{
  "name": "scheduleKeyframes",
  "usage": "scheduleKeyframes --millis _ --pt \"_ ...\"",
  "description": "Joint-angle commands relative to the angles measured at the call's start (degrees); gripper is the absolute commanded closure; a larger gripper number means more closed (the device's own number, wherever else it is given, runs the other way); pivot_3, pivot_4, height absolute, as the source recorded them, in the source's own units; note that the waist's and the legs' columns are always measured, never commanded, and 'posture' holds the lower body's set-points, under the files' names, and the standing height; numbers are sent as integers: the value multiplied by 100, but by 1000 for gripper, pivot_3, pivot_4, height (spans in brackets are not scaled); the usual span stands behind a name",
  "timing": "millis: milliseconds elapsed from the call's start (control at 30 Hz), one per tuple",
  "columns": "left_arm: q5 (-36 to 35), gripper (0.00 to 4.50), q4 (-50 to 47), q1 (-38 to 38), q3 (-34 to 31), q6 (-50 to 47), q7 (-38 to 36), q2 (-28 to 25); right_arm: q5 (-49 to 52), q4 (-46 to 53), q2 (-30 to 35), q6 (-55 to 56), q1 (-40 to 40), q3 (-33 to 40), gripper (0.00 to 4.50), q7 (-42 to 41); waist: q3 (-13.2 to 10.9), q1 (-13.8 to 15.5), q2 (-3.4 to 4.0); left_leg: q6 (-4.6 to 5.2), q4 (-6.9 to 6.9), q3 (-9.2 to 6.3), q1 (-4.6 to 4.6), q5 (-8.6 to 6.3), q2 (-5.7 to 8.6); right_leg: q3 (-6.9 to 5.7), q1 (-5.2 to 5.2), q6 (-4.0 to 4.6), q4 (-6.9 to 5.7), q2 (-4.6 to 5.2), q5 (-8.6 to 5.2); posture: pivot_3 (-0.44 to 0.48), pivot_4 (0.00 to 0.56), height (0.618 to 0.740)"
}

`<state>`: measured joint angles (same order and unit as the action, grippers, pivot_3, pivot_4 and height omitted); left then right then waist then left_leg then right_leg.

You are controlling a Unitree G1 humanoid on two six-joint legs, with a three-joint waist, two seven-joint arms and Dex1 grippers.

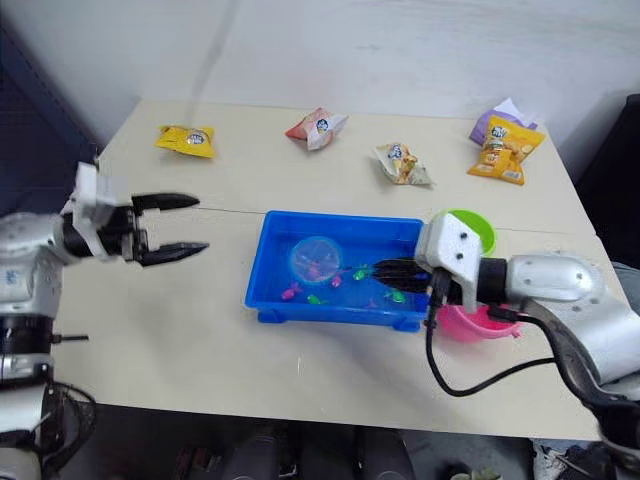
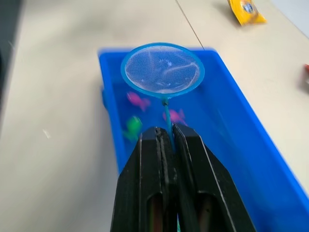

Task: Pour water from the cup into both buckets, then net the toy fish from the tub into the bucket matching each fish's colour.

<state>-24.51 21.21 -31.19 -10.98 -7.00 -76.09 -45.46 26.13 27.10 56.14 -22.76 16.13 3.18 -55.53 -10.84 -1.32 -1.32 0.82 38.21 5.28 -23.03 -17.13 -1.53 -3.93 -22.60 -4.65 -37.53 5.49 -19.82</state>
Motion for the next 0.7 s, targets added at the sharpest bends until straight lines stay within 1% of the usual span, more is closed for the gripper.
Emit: scheduleKeyframes --millis 33,167,267,367,600,700 --pt "-290 22 -631 430 -303 -199 276 80 -774 -292 73 879 -200 339 4500 159 0 1 -1 0 0 0 1 0 0 0 1 0 0 1 0 0 150 738" --pt "-488 22 -1443 1273 -440 -529 486 112 -881 -297 72 627 -265 377 4500 261 1 -18 -1 -1 3 -1 5 0 -4 4 3 -1 -4 2 1 0 150 738" --pt "-493 22 -1723 1609 -512 -567 583 63 -940 -234 96 579 -285 305 4500 219 1 -34 -1 -5 0 3 18 3 -6 10 5 1 -8 0 0 0 150 738" --pt "-508 22 -1820 1691 -540 -612 606 -8 -964 -266 155 433 -171 174 4500 86 1 -23 -1 -8 -1 3 29 5 -6 12 9 6 -1 1 -3 0 150 738" --pt "-660 22 -2277 1804 -524 -881 725 20 -1147 -391 404 651 -170 328 4500 -175 1 -23 -1 -9 -4 4 34 5 -5 16 13 6 0 4 -3 0 150 738" --pt "-604 22 -2291 1793 -570 -631 877 161 -1336 -484 598 795 -271 295 4500 -342 1 -22 -1 -9 -7 7 36 5 -5 17 13 6 0 4 -3 0 150 738"
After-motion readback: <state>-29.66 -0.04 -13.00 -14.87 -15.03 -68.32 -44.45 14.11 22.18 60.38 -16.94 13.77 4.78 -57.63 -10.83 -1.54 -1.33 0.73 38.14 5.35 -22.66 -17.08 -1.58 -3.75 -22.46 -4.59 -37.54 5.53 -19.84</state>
